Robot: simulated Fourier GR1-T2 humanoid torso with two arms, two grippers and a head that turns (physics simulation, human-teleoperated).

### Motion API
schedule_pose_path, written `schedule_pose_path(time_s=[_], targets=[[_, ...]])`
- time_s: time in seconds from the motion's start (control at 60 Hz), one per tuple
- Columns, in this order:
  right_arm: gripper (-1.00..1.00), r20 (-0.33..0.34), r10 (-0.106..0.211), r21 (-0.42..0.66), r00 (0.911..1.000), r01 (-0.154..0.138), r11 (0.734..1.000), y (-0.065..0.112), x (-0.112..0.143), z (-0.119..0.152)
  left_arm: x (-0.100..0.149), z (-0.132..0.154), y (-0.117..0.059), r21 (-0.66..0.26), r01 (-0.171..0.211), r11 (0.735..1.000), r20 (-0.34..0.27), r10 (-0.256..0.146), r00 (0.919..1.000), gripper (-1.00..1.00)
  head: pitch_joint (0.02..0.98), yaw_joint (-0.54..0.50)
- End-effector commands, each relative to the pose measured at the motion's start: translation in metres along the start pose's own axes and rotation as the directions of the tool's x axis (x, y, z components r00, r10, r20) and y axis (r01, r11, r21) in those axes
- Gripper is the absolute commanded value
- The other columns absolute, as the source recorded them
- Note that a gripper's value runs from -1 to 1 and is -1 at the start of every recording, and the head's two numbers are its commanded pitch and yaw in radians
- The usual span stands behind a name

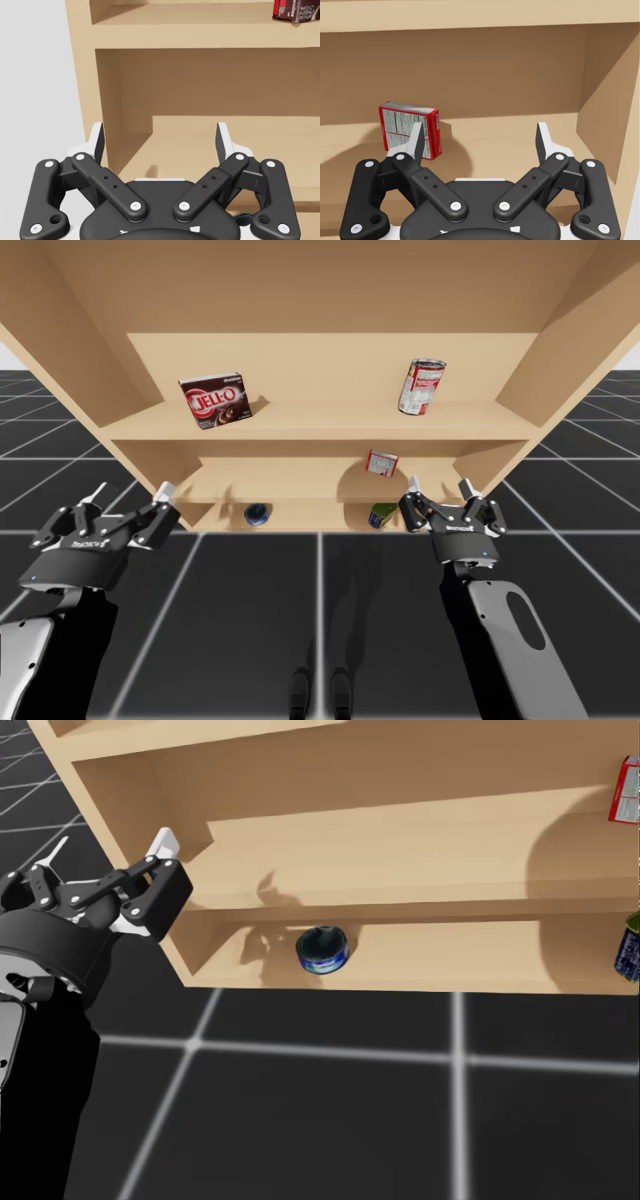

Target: Find the tuna fish can on the shelf and bring it to me.

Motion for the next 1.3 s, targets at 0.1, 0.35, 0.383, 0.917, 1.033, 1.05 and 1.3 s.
schedule_pose_path(time_s=[0.1,0.35,0.383,0.917,1.033,1.05,1.3], targets=[[-1.00,-0.002,-0.003,-0.003,1.0000,0.003,1.000,0.000,0.000,0.001,0.031,0.039,-0.014,-0.117,-0.028,0.993,0.043,0.033,0.9985,-1.00,0.774,0.28],[-1.00,-0.004,-0.009,-0.008,1.0000,0.009,1.000,-0.001,0.000,0.001,0.005,0.079,-0.034,-0.165,-0.014,0.986,-0.035,0.008,0.9993,-1.00,0.757,0.28],[-1.00,-0.005,-0.010,-0.009,0.9999,0.010,1.000,-0.001,0.001,0.001,-0.002,0.082,-0.035,-0.161,-0.032,0.986,-0.054,0.024,0.9983,-1.00,0.757,0.28],[-1.00,-0.005,-0.006,-0.010,1.0000,0.006,1.000,-0.002,0.001,0.001,-0.094,0.033,-0.057,-0.152,-0.046,0.987,-0.292,0.000,0.9563,-1.00,0.754,0.29],[-1.00,-0.006,-0.005,-0.012,1.0000,0.005,1.000,-0.003,0.001,0.001,-0.103,0.020,-0.067,-0.175,-0.028,0.984,-0.315,-0.029,0.9488,-1.00,0.755,0.29],[-1.00,-0.005,-0.005,-0.012,1.0000,0.005,1.000,-0.003,0.001,0.001,-0.105,0.018,-0.069,-0.181,-0.025,0.983,-0.319,-0.035,0.9472,-1.00,0.755,0.29],[-1.00,-0.009,-0.003,-0.012,1.0000,0.003,1.000,-0.002,0.000,0.001,-0.116,-0.017,-0.087,-0.224,-0.044,0.974,-0.361,-0.041,0.9315,-1.00,0.760,0.29]])
